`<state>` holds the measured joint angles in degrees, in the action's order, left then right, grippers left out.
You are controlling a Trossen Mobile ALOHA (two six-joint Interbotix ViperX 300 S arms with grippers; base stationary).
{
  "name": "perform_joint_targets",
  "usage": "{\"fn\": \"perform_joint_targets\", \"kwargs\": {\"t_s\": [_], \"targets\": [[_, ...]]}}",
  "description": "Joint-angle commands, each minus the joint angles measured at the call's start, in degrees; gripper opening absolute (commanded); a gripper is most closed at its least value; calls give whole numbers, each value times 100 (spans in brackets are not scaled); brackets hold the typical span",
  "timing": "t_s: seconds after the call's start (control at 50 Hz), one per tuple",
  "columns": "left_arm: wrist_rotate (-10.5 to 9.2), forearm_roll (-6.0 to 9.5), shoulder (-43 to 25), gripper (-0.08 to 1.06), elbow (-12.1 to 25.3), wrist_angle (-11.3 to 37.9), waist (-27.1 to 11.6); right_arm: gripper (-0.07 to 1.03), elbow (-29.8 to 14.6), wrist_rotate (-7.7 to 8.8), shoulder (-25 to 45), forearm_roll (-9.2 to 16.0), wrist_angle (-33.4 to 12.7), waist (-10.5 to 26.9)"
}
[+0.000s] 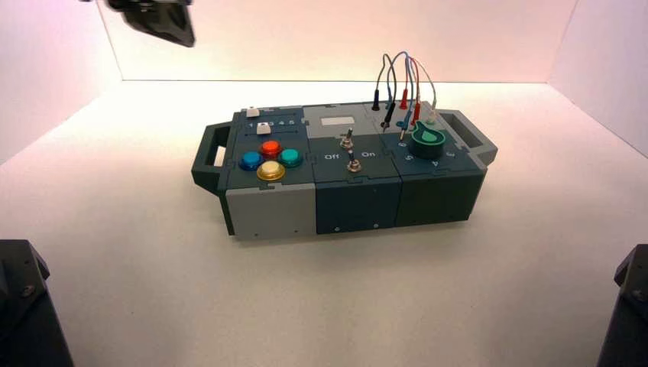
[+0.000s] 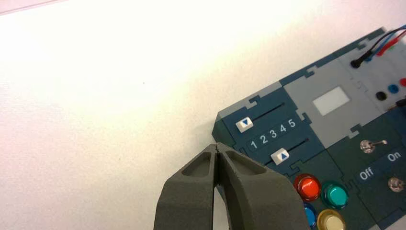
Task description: Move the top slider to position 3.
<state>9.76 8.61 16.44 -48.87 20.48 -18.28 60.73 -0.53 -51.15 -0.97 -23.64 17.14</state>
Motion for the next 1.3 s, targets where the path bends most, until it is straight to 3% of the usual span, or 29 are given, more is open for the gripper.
{"fn": "perform_joint_targets", "kwargs": {"t_s": [0.02,0.28,0.48,0.76,1.3], "targets": [[0,18,-615,-3,510,246,-18,-2,-105,-9,18,0,26,0],[9,9,-1775,-3,932,519,-141,-2,-132,-9,18,-9,9,-9],[9,9,-2162,-3,1204,527,-299,-2,-123,-9,-9,-26,0,-9],[9,0,-2232,-3,1521,554,-404,-2,-114,-9,-9,-35,0,-18],[44,-9,-2426,-3,1564,563,-413,-2,-114,-9,-18,-35,-9,-79]]}}
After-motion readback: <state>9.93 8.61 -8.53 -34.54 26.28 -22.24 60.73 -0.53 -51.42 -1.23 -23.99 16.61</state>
